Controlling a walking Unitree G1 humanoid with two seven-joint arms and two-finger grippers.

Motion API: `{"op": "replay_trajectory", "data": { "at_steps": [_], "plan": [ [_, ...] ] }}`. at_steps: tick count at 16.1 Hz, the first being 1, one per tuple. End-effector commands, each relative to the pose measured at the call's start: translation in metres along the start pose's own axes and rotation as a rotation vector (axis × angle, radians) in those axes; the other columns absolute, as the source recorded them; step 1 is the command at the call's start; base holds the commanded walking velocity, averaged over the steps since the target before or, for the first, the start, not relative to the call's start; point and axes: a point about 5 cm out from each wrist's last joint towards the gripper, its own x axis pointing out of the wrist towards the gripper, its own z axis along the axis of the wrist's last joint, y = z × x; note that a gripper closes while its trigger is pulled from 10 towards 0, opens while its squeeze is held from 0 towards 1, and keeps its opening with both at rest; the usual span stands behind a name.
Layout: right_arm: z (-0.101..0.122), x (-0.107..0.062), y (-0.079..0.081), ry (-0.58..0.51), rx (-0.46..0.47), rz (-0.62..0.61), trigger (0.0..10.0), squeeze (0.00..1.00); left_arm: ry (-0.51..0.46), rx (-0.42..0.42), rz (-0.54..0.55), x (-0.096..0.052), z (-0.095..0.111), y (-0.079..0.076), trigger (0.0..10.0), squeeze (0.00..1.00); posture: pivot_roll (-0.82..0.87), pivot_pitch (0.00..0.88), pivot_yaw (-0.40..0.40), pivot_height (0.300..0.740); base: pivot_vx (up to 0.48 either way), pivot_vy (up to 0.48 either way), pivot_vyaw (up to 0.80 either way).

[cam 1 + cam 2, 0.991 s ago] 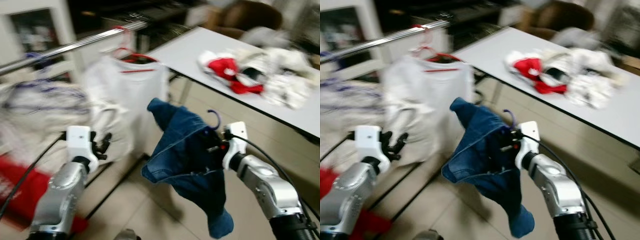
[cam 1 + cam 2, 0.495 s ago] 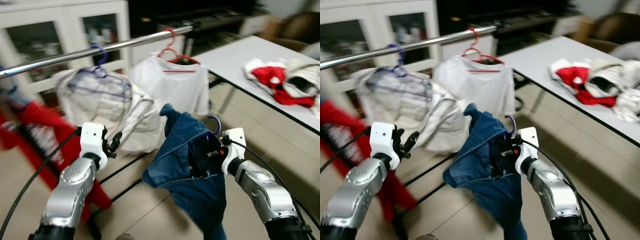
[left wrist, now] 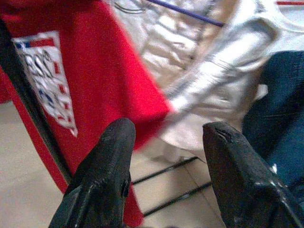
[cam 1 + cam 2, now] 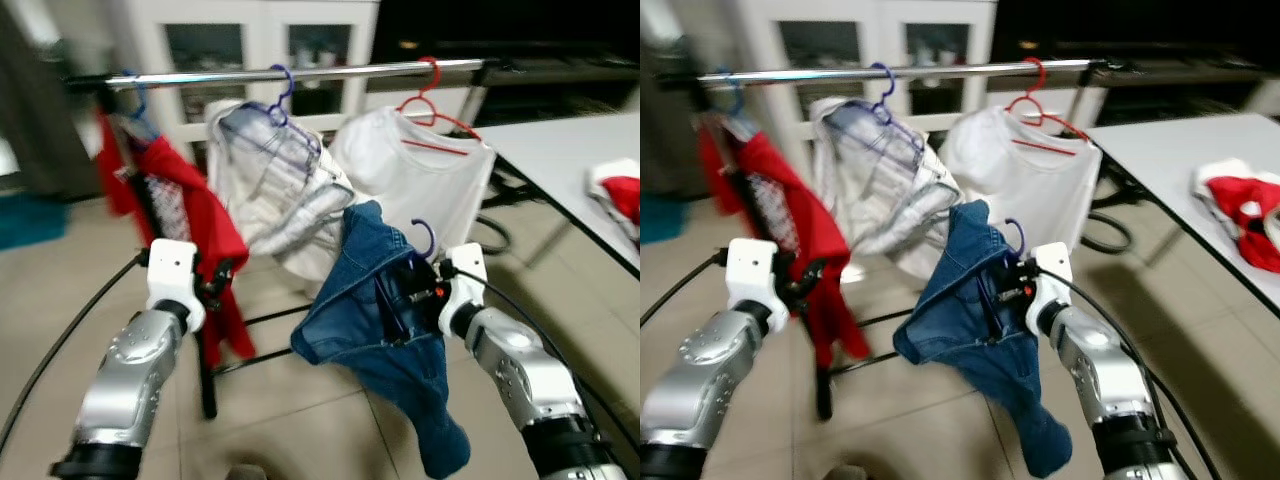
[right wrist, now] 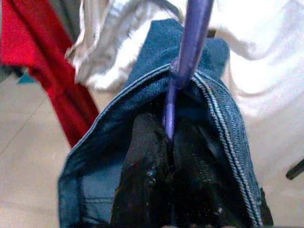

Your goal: Hang hanger

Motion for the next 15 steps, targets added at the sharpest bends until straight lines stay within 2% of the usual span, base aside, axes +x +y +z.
{"op": "replay_trajectory", "data": {
  "at_steps": [1, 6, 8, 9, 10, 13, 15],
  "plan": [
    [0.014, -0.001, -0.006, -0.068, -0.012, -0.025, 10.0, 0.0, -0.009, 0.024, -0.011, 0.004, 0.005, -0.001, 10.0, 0.0, 0.03, 0.0, -0.028, 0.74, 0.0, -0.48, 0.8],
    [0.007, -0.01, -0.01, -0.072, 0.008, -0.098, 10.0, 0.0, -0.032, 0.048, -0.054, 0.009, 0.008, -0.008, 10.0, 0.0, 0.02, 0.0, -0.005, 0.74, 0.0, -0.474, 0.8],
    [0.006, -0.014, -0.015, -0.092, 0.064, -0.172, 10.0, 0.0, -0.037, 0.054, -0.072, 0.009, 0.008, -0.013, 10.0, 0.0, 0.02, 0.0, -0.011, 0.74, 0.0, 0.0, 0.0],
    [0.007, -0.016, -0.014, -0.091, 0.044, -0.193, 10.0, 0.0, -0.045, 0.038, -0.087, 0.009, 0.009, -0.016, 10.0, 0.0, 0.03, 0.0, -0.017, 0.74, 0.0, 0.0, 0.0],
    [0.007, -0.019, -0.012, -0.079, -0.031, -0.216, 10.0, 0.0, -0.064, 0.06, -0.131, 0.007, 0.009, -0.02, 10.0, 0.0, 0.03, 0.0, -0.019, 0.74, 0.0, 0.0, 0.0],
    [0.009, -0.022, -0.011, -0.091, -0.099, -0.24, 10.0, 0.0, -0.08, 0.052, -0.162, 0.004, 0.008, -0.023, 10.0, 0.0, 0.03, 0.0, -0.021, 0.74, 0.281, 0.0, 0.0],
    [0.011, -0.02, -0.016, -0.09, -0.016, -0.277, 10.0, 0.0, -0.086, 0.038, -0.175, 0.003, 0.007, -0.024, 10.0, 0.0, 0.03, 0.0, -0.023, 0.74, 0.414, 0.0, 0.0]
  ]
}}
